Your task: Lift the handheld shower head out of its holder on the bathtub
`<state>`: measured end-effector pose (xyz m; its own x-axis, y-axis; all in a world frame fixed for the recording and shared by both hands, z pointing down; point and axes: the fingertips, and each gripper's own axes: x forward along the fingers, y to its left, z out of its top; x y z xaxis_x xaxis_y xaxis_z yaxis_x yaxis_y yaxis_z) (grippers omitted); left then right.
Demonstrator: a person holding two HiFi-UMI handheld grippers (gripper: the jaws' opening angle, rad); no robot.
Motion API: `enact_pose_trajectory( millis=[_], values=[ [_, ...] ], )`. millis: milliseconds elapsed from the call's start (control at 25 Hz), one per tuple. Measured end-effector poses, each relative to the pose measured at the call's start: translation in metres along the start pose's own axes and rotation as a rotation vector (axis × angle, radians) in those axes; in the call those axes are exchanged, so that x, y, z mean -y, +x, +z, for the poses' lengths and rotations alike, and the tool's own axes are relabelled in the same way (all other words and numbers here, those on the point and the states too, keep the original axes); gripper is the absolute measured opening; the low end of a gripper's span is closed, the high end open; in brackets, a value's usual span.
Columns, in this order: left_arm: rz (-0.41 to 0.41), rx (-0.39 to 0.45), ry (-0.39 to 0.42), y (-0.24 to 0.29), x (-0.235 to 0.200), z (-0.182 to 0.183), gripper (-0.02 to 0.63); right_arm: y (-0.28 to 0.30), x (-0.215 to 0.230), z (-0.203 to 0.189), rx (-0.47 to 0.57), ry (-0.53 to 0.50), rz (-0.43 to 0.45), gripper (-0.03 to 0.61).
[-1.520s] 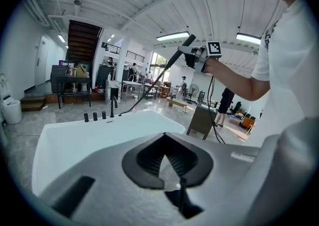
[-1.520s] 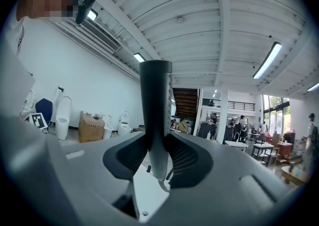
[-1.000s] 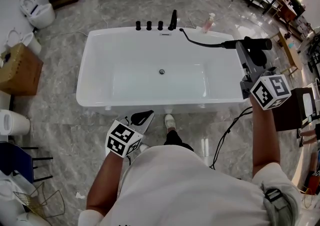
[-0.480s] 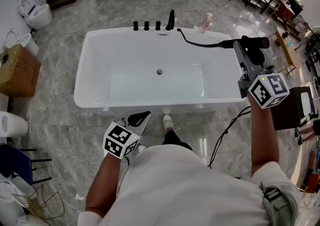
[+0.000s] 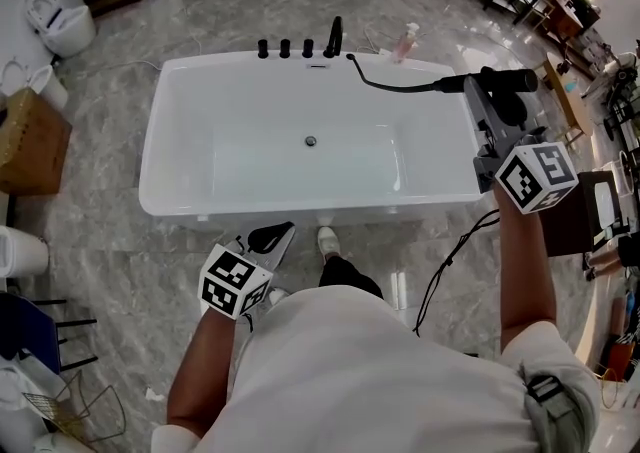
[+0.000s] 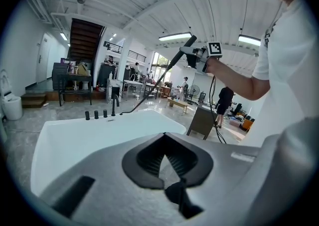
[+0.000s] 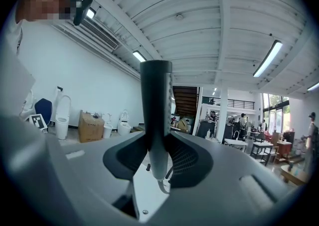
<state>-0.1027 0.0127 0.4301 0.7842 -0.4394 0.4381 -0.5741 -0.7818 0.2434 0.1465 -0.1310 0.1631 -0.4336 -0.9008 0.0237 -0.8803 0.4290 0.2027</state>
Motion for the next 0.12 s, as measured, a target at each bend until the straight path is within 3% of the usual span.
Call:
enact_pose_trajectory(
  millis=[120],
  values=[
    [-0.001,0.000,-0.002,0.0050,-0.0032,-0.0031,0.006,0.0018,0.0029,0.0009,0.008,-0.008,0.002,0.146]
  ],
)
